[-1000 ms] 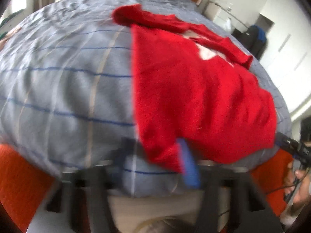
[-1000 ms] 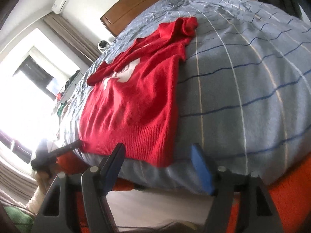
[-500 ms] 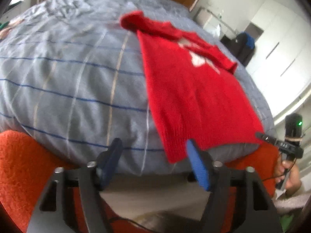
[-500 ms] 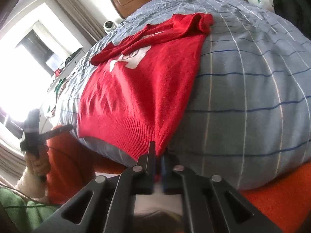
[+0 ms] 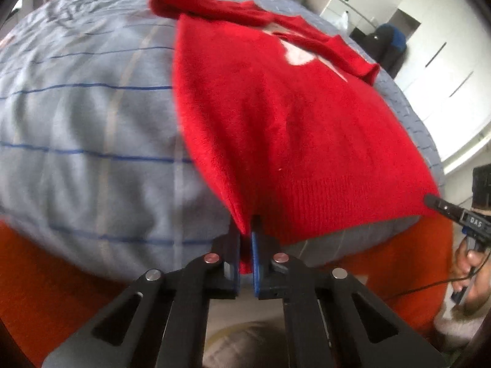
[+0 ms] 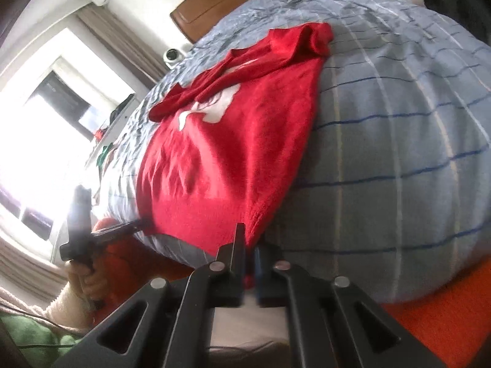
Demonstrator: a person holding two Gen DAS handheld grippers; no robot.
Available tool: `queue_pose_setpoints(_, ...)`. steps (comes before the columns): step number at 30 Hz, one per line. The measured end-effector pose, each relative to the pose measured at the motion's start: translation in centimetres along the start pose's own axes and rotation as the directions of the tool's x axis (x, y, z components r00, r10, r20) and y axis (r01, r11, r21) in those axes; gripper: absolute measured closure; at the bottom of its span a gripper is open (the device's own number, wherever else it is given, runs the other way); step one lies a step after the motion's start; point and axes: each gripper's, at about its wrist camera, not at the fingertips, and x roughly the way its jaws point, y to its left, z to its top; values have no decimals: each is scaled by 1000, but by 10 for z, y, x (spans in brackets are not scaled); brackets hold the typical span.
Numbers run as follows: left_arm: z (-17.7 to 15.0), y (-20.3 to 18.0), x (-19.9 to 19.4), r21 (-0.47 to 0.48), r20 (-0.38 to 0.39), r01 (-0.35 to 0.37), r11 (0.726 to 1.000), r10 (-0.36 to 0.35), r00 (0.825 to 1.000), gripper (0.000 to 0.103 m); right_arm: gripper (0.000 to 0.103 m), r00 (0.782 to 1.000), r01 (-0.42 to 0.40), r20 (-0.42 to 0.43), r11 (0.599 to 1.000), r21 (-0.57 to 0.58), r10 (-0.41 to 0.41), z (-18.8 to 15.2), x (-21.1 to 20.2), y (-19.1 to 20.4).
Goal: Fold small clothes
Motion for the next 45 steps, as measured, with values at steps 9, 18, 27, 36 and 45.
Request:
queue_pose_setpoints(9,-15,8,2,49,-44,-134,990,136,990,101,100,990,70,-123,998,-4,-70,-23,21,-2)
queue_pose_setpoints(18,-5,1,40,83,-54,-215,973,220,974,101,100,981,139,-145,987,82,-126,-23,68,-28)
queue_pose_setpoints(27,-11,8,31,7,-34,-170,985,170,985,81,97,987,123,-114,987,105,-111,-24,66,-31)
queue_pose_setpoints(36,-1,12,-56,28,136,-203,979,198,971,34,50,964,263,-14,955,-133,-267,1,-19,8)
queue_pose_setpoints(45,58,8,-14,-65,373,-368,928,364,853,29,30,976,215,132,707,-674,-172,132,82,146)
